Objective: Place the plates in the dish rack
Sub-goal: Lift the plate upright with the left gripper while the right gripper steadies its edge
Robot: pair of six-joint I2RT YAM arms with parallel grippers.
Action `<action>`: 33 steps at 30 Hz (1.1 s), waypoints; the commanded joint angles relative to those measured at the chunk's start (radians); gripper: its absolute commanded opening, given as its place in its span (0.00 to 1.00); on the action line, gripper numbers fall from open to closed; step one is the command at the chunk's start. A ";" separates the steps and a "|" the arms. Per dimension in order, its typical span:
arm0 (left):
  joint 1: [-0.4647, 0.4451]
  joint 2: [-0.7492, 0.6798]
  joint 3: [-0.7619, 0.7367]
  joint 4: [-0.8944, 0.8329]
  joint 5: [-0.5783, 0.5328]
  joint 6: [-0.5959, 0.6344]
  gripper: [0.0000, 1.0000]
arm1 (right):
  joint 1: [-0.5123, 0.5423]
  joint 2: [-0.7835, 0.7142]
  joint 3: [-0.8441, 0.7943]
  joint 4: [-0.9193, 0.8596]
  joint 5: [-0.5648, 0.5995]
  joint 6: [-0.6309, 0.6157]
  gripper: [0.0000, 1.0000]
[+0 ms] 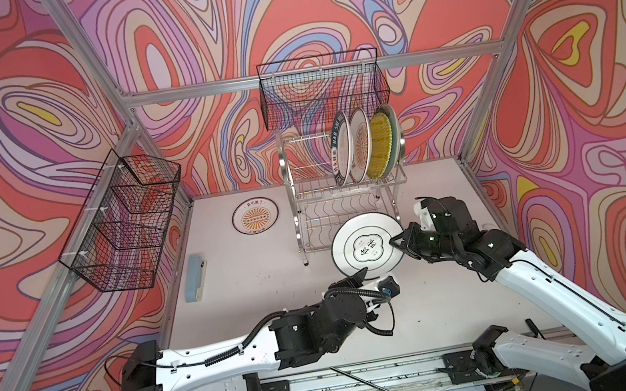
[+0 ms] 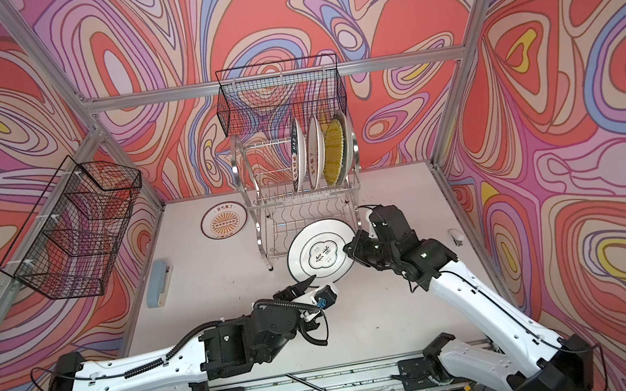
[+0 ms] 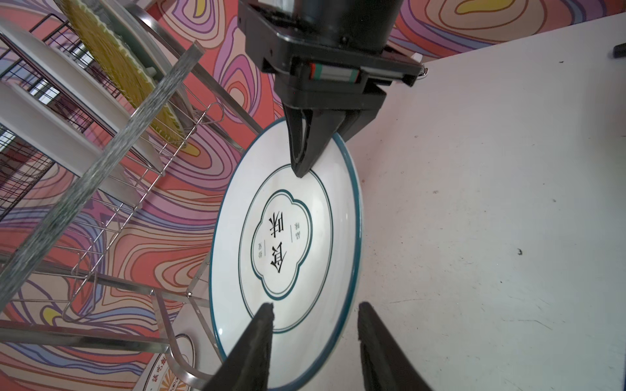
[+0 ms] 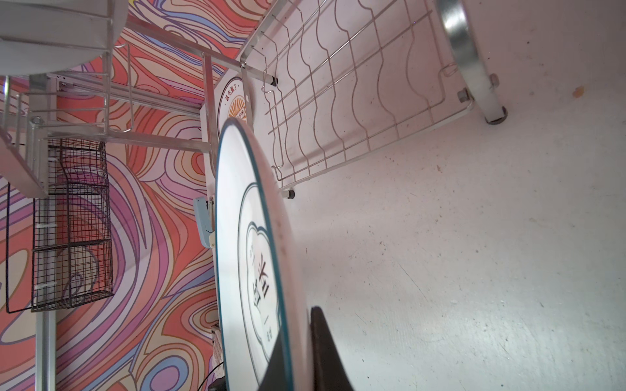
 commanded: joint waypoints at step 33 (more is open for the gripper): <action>-0.026 0.177 0.036 0.164 -0.257 0.255 0.28 | 0.017 -0.059 0.048 0.009 -0.037 0.049 0.00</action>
